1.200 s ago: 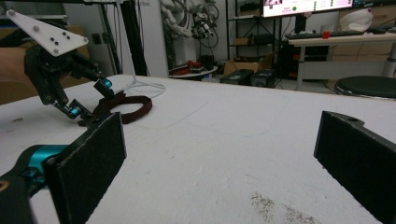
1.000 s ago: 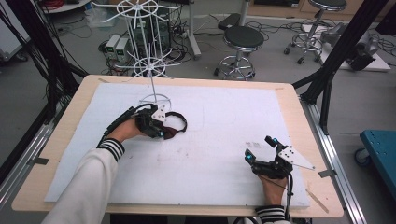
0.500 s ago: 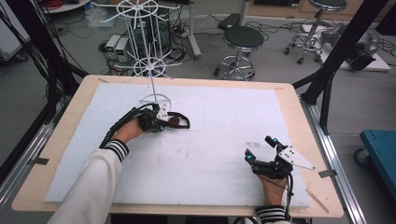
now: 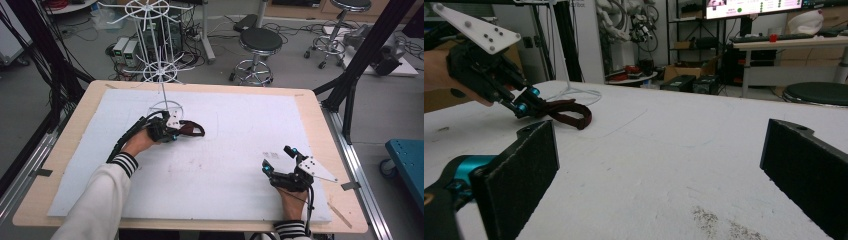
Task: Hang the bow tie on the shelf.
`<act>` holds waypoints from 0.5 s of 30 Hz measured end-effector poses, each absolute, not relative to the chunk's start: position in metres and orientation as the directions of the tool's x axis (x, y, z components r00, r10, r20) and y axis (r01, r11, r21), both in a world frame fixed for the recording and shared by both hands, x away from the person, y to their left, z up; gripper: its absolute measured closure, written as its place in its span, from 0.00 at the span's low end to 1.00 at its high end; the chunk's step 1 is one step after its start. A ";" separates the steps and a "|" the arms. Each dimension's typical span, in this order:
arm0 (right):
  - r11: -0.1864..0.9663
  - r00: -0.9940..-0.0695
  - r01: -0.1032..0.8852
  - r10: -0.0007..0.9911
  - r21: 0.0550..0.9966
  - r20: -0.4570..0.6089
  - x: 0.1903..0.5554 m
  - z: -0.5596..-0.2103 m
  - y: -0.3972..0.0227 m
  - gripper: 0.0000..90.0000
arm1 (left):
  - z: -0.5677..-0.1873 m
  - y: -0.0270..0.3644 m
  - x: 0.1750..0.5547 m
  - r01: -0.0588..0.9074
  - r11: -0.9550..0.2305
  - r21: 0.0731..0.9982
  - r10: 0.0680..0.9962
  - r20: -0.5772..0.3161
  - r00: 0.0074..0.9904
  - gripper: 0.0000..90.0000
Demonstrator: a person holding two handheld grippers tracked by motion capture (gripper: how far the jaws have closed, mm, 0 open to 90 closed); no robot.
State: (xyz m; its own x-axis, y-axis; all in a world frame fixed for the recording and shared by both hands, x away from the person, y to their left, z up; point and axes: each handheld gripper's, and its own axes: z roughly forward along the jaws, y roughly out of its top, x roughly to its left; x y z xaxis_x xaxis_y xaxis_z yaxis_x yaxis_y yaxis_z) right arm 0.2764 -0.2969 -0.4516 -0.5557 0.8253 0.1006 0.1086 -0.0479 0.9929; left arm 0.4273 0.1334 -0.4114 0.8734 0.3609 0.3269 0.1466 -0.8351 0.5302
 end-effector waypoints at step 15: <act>-0.049 -0.554 0.106 0.826 0.993 0.100 0.276 -0.452 -0.296 0.02 | -0.394 0.151 0.405 0.181 -0.744 0.643 0.437 0.263 0.860 0.85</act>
State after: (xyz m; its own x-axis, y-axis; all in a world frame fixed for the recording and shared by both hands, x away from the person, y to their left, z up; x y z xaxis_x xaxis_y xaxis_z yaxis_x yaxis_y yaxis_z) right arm 0.2763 -0.2965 -0.4517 -0.5540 0.8265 0.0999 0.1065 -0.0487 0.9931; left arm 0.4051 0.1510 -0.3944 0.8602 0.4366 0.2633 0.1808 -0.7441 0.6432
